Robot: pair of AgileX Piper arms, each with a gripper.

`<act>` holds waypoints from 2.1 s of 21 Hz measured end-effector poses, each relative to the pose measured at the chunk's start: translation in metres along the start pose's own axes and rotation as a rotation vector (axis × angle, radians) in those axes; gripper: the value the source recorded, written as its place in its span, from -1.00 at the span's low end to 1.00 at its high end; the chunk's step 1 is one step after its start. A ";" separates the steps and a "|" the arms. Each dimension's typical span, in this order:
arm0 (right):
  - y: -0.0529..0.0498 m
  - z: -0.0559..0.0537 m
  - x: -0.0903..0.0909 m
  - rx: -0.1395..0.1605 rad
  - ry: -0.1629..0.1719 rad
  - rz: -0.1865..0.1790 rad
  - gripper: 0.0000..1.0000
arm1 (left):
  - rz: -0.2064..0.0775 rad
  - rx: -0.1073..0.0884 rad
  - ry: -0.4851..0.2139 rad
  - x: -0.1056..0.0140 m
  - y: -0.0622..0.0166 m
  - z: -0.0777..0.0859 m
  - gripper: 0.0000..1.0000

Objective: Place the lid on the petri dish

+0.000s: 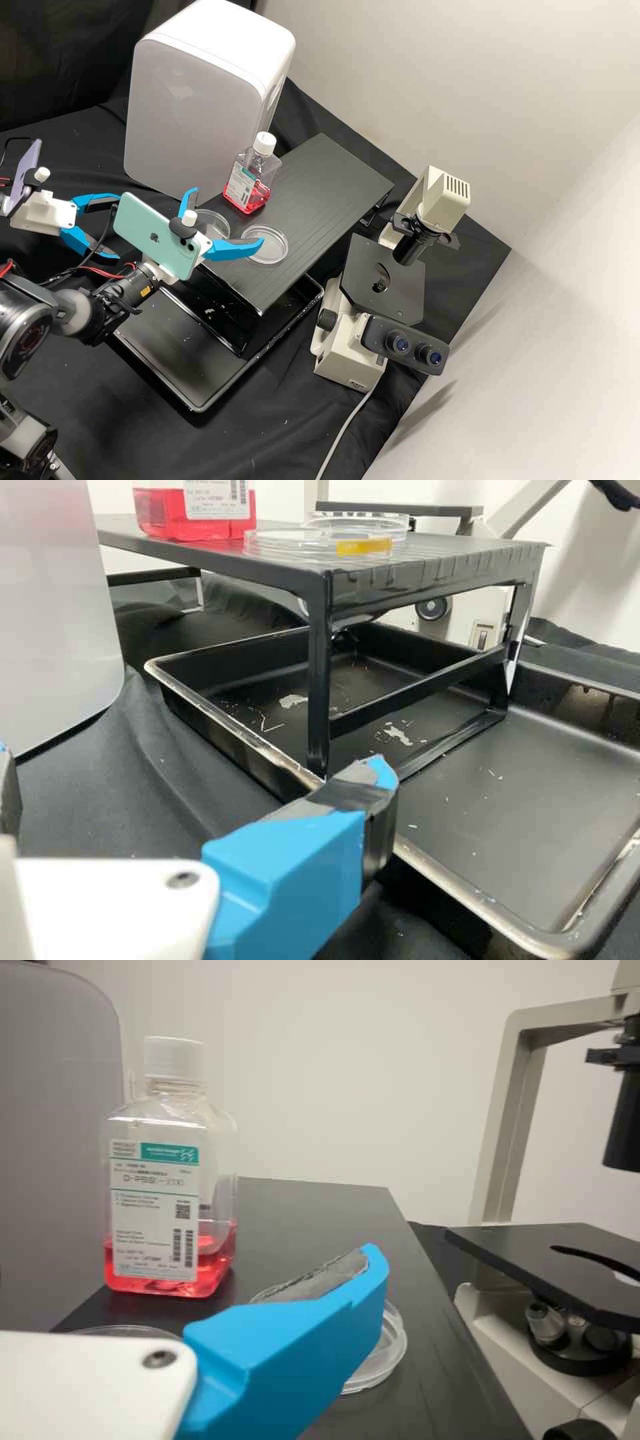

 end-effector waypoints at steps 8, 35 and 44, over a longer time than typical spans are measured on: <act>-0.018 -0.004 0.000 0.012 -0.004 -0.059 1.00 | -0.002 -0.001 0.001 0.000 -0.0005 0.000 1.00; -0.049 -0.005 -0.013 -0.063 -0.024 -0.146 1.00 | -0.019 -0.004 0.007 0.004 -0.0061 0.000 1.00; -0.047 0.003 -0.014 -0.065 -0.035 -0.130 1.00 | -0.022 -0.004 0.005 0.004 -0.0070 0.000 1.00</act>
